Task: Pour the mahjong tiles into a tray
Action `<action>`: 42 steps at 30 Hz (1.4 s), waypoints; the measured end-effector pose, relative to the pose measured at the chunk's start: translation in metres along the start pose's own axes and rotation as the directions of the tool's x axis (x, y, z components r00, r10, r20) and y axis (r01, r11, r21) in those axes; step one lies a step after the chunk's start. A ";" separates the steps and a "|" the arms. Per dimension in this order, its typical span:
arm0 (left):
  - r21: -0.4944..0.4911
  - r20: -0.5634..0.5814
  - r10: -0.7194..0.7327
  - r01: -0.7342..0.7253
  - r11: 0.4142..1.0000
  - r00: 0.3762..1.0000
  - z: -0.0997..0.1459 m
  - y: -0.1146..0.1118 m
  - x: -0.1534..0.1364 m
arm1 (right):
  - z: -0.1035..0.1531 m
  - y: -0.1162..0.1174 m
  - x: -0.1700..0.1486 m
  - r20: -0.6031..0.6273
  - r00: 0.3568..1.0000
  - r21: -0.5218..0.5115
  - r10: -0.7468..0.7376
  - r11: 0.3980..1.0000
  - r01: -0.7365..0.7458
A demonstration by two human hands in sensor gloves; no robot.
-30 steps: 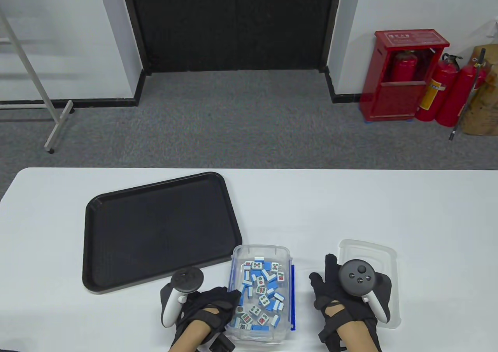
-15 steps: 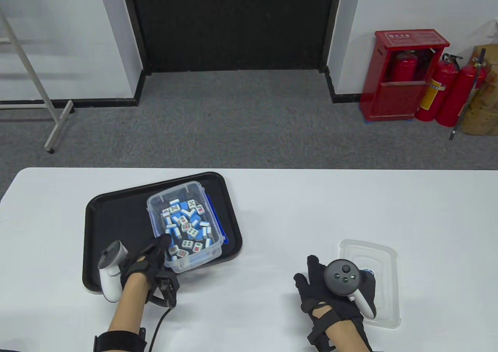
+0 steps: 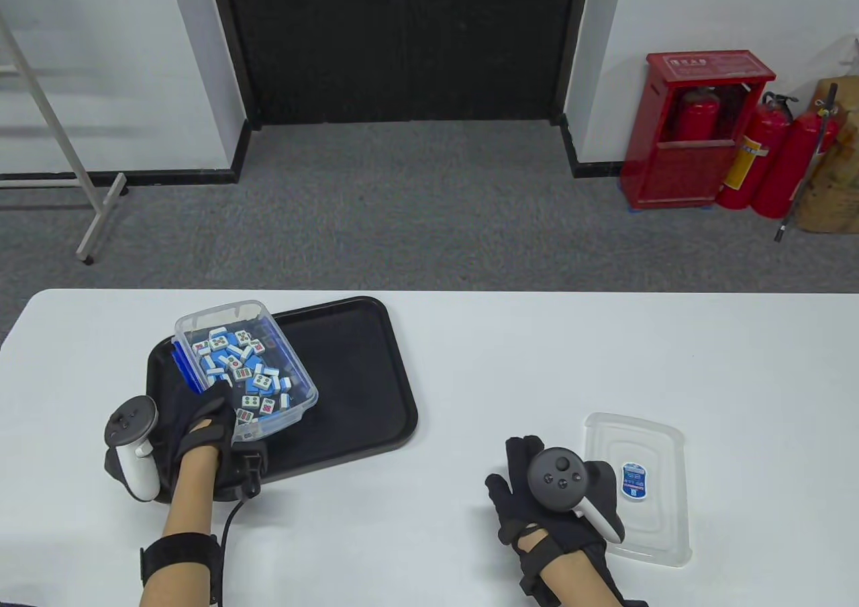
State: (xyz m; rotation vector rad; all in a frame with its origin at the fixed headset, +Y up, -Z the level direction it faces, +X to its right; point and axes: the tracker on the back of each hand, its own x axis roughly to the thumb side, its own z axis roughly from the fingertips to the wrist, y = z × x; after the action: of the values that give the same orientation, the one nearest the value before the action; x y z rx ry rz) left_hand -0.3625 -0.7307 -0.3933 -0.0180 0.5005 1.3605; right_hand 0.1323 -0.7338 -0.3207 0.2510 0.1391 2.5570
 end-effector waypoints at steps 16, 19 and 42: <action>0.372 0.101 -0.535 0.467 0.802 0.839 0.003 0.001 0.025 | 0.001 0.001 0.001 0.017 0.999 0.017 -0.034 0.999 0.033; 0.432 0.126 -0.605 0.506 0.747 0.786 0.004 -0.001 0.028 | 0.001 0.002 0.001 0.017 0.999 0.018 -0.038 0.999 0.038; 0.569 0.107 -0.811 0.634 0.524 0.575 0.010 -0.016 0.028 | 0.003 -0.002 -0.005 -0.011 0.998 0.028 -0.069 0.997 0.070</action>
State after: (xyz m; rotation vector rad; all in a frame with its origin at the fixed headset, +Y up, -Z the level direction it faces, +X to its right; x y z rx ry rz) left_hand -0.3409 -0.7053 -0.3991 0.3902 0.4195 0.3259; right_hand 0.1376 -0.7347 -0.3190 0.2404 0.1853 2.4890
